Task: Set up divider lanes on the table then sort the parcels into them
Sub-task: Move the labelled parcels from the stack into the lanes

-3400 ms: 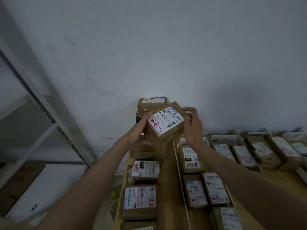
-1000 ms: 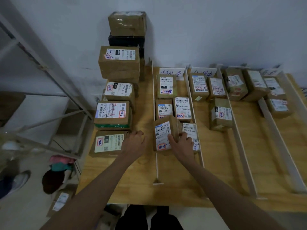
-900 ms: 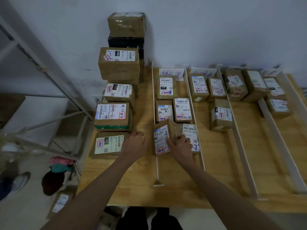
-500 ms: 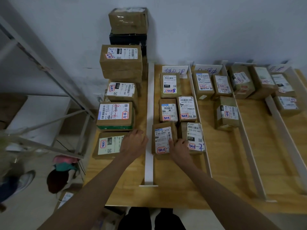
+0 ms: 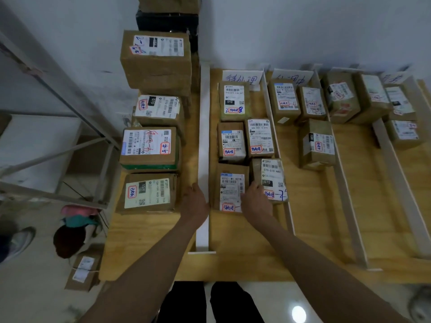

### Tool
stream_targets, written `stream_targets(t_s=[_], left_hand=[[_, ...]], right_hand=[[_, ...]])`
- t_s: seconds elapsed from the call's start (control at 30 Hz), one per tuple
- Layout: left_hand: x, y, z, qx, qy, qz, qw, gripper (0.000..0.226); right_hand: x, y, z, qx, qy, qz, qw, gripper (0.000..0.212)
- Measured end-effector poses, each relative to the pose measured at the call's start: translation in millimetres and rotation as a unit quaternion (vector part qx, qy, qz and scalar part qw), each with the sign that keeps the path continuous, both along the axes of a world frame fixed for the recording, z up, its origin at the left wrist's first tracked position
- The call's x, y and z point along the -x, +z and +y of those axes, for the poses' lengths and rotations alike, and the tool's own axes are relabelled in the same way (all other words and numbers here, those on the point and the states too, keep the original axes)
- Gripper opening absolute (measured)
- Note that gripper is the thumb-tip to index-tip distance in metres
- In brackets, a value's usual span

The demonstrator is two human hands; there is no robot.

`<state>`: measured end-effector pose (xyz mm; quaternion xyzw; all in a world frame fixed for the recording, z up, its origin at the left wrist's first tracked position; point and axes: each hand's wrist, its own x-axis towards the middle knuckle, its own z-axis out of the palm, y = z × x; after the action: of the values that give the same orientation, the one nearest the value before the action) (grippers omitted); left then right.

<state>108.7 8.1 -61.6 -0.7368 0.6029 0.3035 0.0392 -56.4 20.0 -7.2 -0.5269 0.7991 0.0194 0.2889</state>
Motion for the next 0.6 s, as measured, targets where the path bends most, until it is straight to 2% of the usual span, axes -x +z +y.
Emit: stream_targets(t_s=[0.1, 0.2, 0.47, 0.6], left_hand=[[9, -16, 2, -0.010, 0.030, -0.002, 1.000, 0.075], [14, -21, 5, -0.022, 0.076, 0.035, 0.996, 0.076], [23, -3, 6, 0.038, 0.040, 0.069, 0.996, 0.047], [25, -1, 9, 0.043, 0.039, 0.099, 0.993, 0.045]], right_hand=[[3, -5, -2, 0.014, -0.015, -0.010, 1.000, 0.036], [5, -7, 0, 0.032, -0.013, -0.027, 0.999, 0.035], [16, -1, -4, 0.064, -0.002, -0.043, 0.997, 0.041], [20, 2, -6, 0.068, 0.002, -0.040, 0.997, 0.049]])
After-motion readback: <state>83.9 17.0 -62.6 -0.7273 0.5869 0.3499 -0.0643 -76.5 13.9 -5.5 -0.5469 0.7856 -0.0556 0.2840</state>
